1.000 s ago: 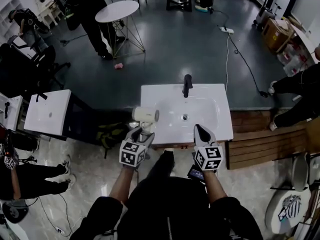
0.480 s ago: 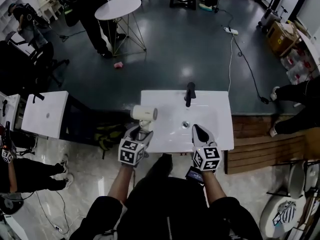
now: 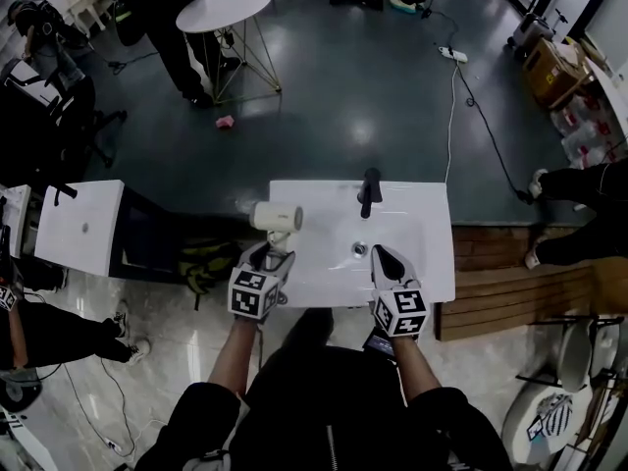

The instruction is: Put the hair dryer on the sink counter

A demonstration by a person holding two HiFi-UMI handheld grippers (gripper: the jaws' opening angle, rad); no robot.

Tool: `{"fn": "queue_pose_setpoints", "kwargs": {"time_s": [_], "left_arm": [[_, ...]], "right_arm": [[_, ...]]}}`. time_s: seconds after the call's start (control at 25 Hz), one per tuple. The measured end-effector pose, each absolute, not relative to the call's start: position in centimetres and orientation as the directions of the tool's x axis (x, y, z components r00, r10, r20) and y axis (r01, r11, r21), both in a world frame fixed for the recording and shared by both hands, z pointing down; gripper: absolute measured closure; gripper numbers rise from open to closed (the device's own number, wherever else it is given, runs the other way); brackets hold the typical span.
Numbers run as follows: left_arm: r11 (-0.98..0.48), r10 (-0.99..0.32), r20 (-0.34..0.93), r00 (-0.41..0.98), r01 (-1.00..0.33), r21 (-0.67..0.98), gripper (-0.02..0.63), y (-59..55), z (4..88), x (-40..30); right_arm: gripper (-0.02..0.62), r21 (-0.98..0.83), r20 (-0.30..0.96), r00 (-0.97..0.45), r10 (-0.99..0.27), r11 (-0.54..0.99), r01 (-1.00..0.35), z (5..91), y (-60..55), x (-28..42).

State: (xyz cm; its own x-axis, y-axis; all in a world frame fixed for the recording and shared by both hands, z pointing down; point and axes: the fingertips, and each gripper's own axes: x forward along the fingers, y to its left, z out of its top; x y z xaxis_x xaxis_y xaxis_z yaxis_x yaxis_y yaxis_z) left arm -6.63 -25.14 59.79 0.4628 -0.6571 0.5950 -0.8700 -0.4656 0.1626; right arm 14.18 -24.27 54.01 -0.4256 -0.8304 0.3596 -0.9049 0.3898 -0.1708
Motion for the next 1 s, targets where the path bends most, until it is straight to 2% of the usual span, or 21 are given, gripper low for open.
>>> {"fn": "queue_pose_setpoints", "kwargs": {"time_s": [1.0], "left_arm": [[-0.443, -0.601, 0.660, 0.451, -0.875, 0.195, 0.364, -31.1, 64.2, -7.2]], "right_arm": [[0.591, -0.185, 0.439, -0.424, -0.792, 0.382, -0.905, 56.4, -29.2, 12.9]]}}
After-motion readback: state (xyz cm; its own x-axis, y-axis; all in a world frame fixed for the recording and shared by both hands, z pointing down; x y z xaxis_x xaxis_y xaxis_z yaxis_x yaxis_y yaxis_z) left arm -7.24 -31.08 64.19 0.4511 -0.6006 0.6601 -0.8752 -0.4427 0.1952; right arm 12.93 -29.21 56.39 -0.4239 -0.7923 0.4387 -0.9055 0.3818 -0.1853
